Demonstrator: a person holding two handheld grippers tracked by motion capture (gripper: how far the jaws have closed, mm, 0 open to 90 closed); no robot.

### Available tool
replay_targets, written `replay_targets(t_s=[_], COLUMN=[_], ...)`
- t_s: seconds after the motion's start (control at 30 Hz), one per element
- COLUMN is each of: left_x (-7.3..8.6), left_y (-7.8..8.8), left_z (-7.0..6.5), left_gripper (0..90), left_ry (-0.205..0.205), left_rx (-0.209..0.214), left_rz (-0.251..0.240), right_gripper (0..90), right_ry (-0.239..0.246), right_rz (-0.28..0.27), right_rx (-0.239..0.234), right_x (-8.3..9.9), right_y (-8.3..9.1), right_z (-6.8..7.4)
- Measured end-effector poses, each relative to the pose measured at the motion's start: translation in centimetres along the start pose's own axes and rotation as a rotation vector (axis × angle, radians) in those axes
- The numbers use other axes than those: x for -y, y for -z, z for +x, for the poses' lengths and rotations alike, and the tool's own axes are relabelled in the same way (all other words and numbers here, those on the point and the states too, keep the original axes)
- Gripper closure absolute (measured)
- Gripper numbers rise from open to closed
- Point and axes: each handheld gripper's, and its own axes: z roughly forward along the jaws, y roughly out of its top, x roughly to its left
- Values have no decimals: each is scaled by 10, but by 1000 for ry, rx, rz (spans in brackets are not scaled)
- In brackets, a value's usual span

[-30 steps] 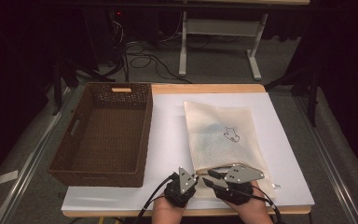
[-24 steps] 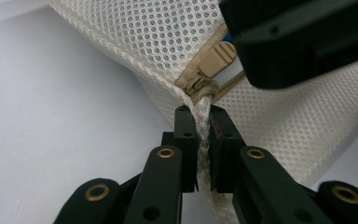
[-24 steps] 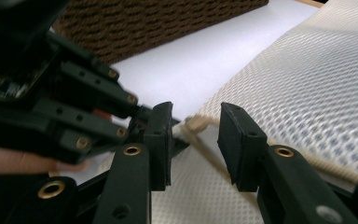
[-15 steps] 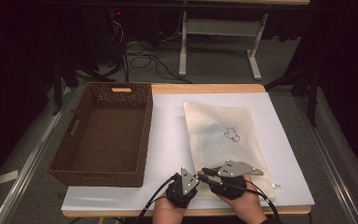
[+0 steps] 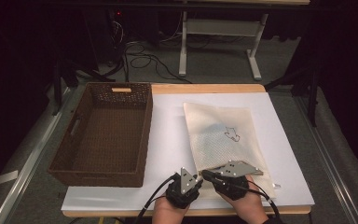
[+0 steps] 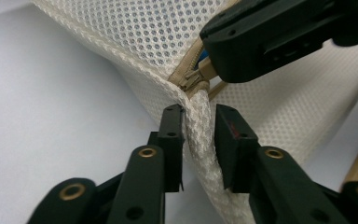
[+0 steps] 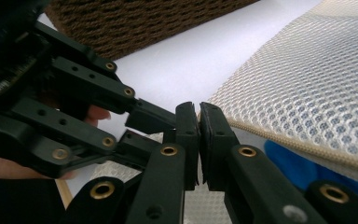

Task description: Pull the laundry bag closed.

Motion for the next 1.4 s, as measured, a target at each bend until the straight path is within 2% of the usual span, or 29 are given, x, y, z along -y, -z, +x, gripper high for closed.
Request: replay_targets(t_s=[0.13, 0.2, 0.63, 0.87, 1.0, 1.1, 1.23, 1.4], left_x=[-3, -3, 0, 2, 2, 1, 0, 0], left_y=[6, 6, -2, -6, -10, -9, -5, -3], left_z=[4, 4, 9, 16, 16, 16, 16, 15], left_gripper=[702, 704, 720, 733, 793, 845, 857, 857], left_ry=[29, 35, 59, 102, 123, 124, 124, 114], left_rx=[28, 29, 33, 65, 94, 90, 79, 65], left_rz=[-43, -45, -9, 2, 1, -7, -33, -36], right_gripper=[879, 879, 879, 879, 879, 879, 878, 876], right_ry=[-4, -10, -6, -3, -5, -10, -11, -10], right_rz=[-8, -8, -15, -20, -19, -17, -17, -8], right_rx=[7, 6, 12, 12, 13, 18, 9, 3], right_x=[1, 1, 2, 2, 2, 2, 6, 8], right_y=[2, 2, 4, 4, 4, 4, 5, 4], right_z=[-2, -3, 0, 1, 2, 2, -2, -2])
